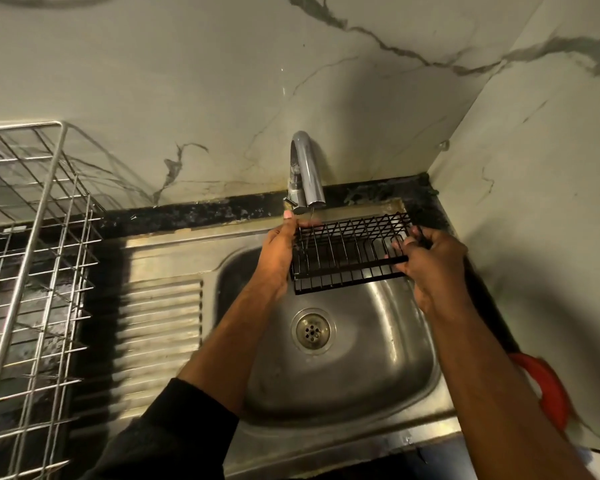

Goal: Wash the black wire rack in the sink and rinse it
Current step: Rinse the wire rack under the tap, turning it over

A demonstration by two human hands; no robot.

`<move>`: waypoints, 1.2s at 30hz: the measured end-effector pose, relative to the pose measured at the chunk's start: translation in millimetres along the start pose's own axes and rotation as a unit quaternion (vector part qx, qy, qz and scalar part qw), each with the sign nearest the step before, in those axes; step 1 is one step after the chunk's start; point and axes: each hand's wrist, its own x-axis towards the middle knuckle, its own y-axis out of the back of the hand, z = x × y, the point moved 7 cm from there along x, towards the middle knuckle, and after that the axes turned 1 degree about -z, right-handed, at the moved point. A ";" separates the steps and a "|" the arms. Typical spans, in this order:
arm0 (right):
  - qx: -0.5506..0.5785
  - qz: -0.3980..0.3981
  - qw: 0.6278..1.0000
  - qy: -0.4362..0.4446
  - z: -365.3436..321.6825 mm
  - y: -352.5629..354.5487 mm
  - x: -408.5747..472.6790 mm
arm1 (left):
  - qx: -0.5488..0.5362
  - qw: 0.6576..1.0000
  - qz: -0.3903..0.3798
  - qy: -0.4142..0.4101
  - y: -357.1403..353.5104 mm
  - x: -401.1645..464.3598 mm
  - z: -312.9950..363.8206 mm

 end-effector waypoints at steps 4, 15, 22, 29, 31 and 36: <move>-0.002 -0.014 1.000 0.006 -3.7 -13.9 0.0 | 0.017 1.000 0.001 -0.020 9.9 -3.5 7.2; 0.002 -0.042 0.999 0.004 -11.1 -36.6 -13.6 | 0.017 0.999 0.039 -0.015 37.2 -16.7 16.2; 0.012 -0.052 0.999 0.009 -16.7 -40.2 -20.6 | 0.038 0.997 0.060 -0.031 41.6 -28.0 20.6; 0.019 -0.063 0.998 0.006 -24.8 -42.1 -32.2 | 0.058 0.994 0.071 -0.059 45.7 -41.4 27.3; 0.015 -0.062 0.998 0.008 -28.4 -44.7 -36.5 | 0.060 0.994 0.074 -0.056 50.1 -44.0 26.1; 0.005 -0.070 0.997 0.018 -40.2 -54.9 -51.2 | 0.070 0.992 0.075 -0.074 58.1 -55.0 31.4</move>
